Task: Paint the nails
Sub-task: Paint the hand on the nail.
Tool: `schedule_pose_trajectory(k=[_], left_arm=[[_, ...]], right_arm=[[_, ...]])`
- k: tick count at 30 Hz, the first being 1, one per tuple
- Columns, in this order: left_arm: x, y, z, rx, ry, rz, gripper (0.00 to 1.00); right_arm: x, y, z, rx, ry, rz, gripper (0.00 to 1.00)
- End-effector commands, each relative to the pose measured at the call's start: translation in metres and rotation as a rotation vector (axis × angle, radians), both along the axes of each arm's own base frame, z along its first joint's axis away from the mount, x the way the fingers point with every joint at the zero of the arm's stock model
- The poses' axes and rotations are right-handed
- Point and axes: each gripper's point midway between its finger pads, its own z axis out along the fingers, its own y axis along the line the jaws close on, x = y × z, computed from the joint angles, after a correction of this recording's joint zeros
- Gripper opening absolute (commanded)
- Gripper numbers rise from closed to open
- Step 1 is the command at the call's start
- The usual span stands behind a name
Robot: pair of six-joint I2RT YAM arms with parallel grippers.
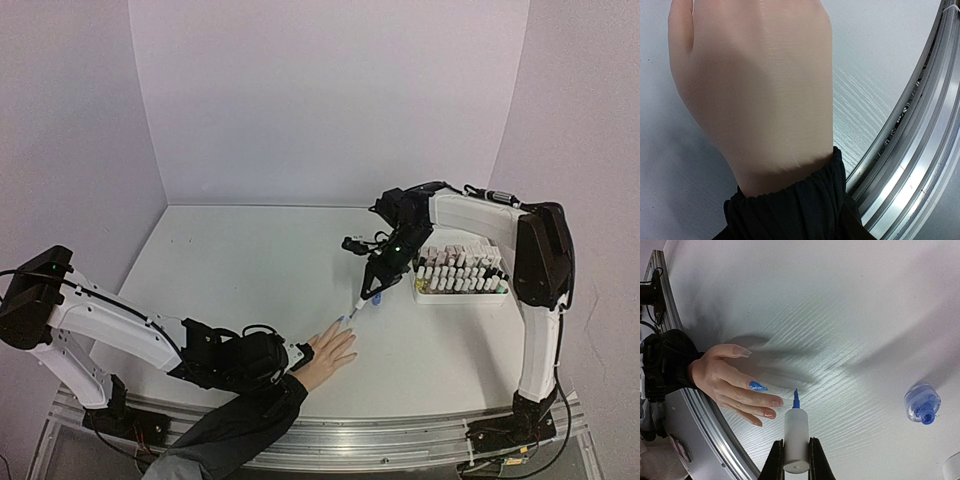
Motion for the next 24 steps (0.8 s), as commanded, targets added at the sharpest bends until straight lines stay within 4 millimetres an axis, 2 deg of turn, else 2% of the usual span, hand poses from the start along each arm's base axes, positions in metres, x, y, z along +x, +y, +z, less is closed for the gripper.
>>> schedule_pose_trajectory(k=[1,4,8,13,24], left_arm=[[0.009,0.003,0.001,0.006,-0.075,-0.015,0.0],[0.009,0.004,0.001,0.008,-0.074,-0.015,0.0],[0.009,0.003,0.001,0.008,-0.074,-0.016,0.0],[0.009,0.003,0.001,0.008,-0.075,-0.015,0.0],[0.009,0.004,0.001,0.007,-0.077,-0.015,0.0]], right_arm=[[-0.005,-0.007,0.027,0.032,-0.042,0.005,0.0],[-0.016,0.002,0.045,0.128,-0.019,0.037,0.0],[-0.025,0.013,0.054,0.207,0.013,0.074,0.0],[-0.033,0.024,0.051,0.227,0.036,0.11,0.0],[-0.028,0.025,0.029,0.173,0.05,0.11,0.0]])
